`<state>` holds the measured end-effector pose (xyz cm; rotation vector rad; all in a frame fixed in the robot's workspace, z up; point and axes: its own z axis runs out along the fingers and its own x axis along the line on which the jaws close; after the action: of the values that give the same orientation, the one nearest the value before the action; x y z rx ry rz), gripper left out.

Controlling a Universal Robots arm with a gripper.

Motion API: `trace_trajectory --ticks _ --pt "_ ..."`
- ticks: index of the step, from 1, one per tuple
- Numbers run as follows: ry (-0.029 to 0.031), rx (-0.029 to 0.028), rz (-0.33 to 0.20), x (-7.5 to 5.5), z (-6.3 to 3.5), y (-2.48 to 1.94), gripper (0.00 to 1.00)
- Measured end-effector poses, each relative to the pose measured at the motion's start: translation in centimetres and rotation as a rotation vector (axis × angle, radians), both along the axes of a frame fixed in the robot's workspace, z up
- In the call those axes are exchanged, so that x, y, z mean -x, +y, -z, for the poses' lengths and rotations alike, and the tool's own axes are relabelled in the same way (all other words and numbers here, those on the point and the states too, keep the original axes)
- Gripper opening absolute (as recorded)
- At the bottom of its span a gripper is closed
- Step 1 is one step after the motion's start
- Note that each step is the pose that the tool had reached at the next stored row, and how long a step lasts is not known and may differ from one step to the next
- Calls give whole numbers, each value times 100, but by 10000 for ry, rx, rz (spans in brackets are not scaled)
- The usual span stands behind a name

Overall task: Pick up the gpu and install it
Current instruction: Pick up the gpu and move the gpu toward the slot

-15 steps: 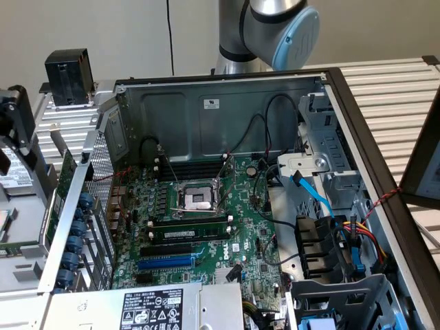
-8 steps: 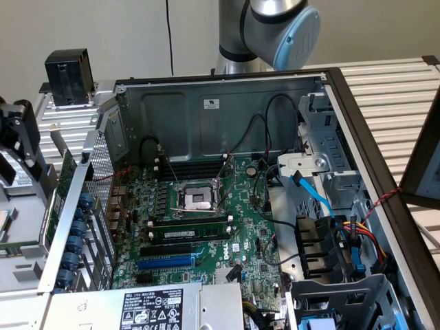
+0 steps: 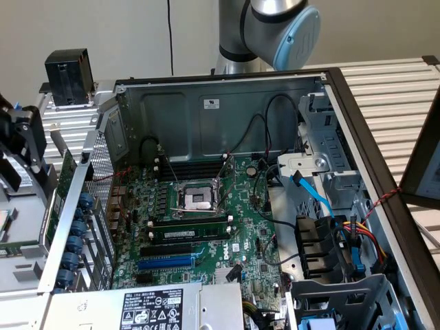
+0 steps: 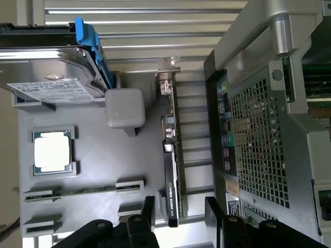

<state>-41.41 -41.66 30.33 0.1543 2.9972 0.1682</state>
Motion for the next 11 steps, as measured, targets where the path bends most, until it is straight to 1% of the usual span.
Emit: trace_trajectory --ticks 7,11 --pt "3 -1 3 -3 127 1 51" --pt "5 -12 6 -73 199 1 51"
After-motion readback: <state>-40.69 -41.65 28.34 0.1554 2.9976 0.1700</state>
